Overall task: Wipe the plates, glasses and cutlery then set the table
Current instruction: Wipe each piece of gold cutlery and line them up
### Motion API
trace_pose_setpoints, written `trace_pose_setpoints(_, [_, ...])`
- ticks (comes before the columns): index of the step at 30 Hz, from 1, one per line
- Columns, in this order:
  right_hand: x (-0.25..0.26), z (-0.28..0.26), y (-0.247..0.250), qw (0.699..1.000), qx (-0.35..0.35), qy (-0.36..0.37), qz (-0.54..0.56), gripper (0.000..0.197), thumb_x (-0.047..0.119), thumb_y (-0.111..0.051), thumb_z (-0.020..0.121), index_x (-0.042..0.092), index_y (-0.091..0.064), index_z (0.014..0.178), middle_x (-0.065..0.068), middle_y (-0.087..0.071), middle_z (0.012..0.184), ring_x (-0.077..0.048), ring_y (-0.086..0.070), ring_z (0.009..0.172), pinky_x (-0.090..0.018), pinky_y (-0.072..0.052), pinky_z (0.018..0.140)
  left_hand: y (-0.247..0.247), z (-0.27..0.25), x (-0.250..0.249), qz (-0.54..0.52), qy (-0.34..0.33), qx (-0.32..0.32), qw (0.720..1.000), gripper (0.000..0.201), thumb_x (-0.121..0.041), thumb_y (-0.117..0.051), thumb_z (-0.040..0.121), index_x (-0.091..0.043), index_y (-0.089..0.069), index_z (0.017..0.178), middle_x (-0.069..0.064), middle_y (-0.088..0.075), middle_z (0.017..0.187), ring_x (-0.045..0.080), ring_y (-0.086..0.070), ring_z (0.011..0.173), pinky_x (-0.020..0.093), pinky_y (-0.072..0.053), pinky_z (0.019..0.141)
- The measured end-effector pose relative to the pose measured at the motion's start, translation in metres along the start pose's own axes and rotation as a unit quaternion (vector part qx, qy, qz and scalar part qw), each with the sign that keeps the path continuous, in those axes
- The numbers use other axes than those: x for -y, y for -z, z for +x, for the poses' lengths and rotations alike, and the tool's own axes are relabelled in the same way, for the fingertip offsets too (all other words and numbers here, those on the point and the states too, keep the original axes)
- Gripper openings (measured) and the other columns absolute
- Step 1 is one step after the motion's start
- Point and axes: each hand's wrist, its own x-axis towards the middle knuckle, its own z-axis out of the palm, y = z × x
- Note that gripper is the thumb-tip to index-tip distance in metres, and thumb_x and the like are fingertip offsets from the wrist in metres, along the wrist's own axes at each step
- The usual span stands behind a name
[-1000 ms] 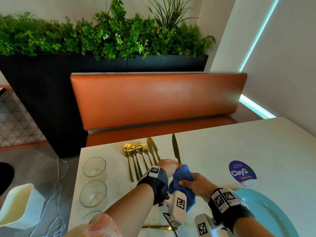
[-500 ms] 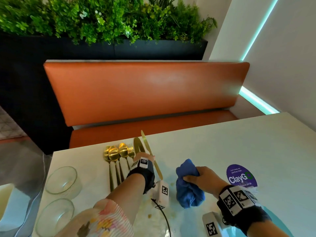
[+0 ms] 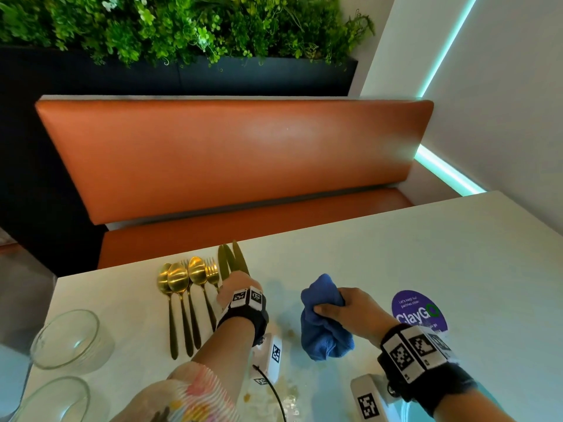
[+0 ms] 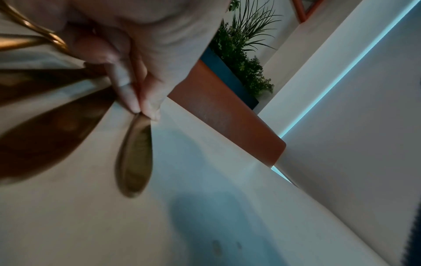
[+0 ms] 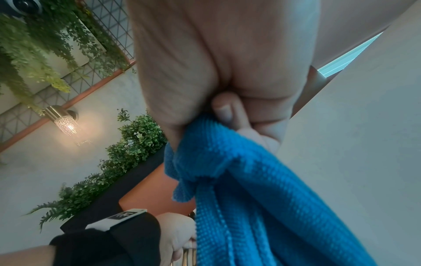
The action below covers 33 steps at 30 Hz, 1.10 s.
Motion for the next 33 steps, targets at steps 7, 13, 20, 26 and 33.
trace_pose_setpoints(7, [0.002, -0.018, 0.004, 1.0, -0.019, -0.002, 0.008, 0.03, 0.037, -0.064, 0.084, 0.01, -0.064, 0.095, -0.007, -0.068, 0.094, -0.022, -0.064, 0.089, -0.032, -0.052, 0.081, 0.009, -0.011, 0.005, 0.044, -0.035, -0.011, 0.998, 0.033, -0.036, -0.06, 0.089, -0.007, -0.063, 0.102, 0.009, -0.068, 0.103, 0.024, -0.064, 0.098, 0.031, -0.05, 0.085])
trace_pose_setpoints(13, [0.006, -0.056, -0.003, 0.999, -0.042, 0.001, 0.02, 0.025, 0.037, -0.065, 0.084, 0.013, -0.062, 0.088, -0.004, -0.065, 0.088, -0.02, -0.061, 0.082, -0.032, -0.051, 0.079, 0.026, -0.042, 0.019, 0.023, -0.099, 0.057, 0.993, 0.037, -0.045, -0.066, 0.081, -0.011, -0.065, 0.095, 0.007, -0.071, 0.095, 0.028, -0.067, 0.09, 0.034, -0.054, 0.083])
trace_pose_setpoints(20, [-0.002, -0.115, -0.041, 0.997, -0.066, -0.034, -0.009, 0.031, 0.039, -0.064, 0.083, 0.01, -0.063, 0.094, -0.005, -0.063, 0.087, -0.02, -0.058, 0.079, -0.028, -0.045, 0.072, 0.03, -0.11, 0.089, 0.225, -0.161, 0.126, 0.953, 0.034, -0.032, -0.064, 0.084, -0.013, -0.062, 0.112, 0.005, -0.064, 0.119, 0.025, -0.058, 0.112, 0.032, -0.046, 0.09])
trace_pose_setpoints(26, [-0.015, -0.166, -0.08, 0.997, -0.063, -0.046, -0.01, 0.027, 0.034, -0.063, 0.085, 0.008, -0.064, 0.09, -0.005, -0.061, 0.084, -0.019, -0.056, 0.079, -0.031, -0.047, 0.076, 0.028, -0.163, 0.159, 0.344, -0.215, 0.077, 0.911, 0.031, -0.017, -0.04, 0.096, -0.013, -0.05, 0.125, 0.009, -0.048, 0.134, 0.028, -0.034, 0.13, 0.035, -0.028, 0.106])
trace_pose_setpoints(33, [-0.033, -0.197, -0.105, 0.996, -0.065, -0.056, -0.004, 0.021, 0.034, -0.063, 0.085, 0.02, -0.054, 0.072, 0.004, -0.056, 0.07, -0.016, -0.053, 0.072, -0.02, -0.041, 0.061, 0.03, -0.178, 0.188, 0.4, -0.275, 0.06, 0.872, 0.03, -0.016, -0.039, 0.097, -0.014, -0.052, 0.123, 0.006, -0.052, 0.132, 0.026, -0.036, 0.128, 0.035, -0.028, 0.107])
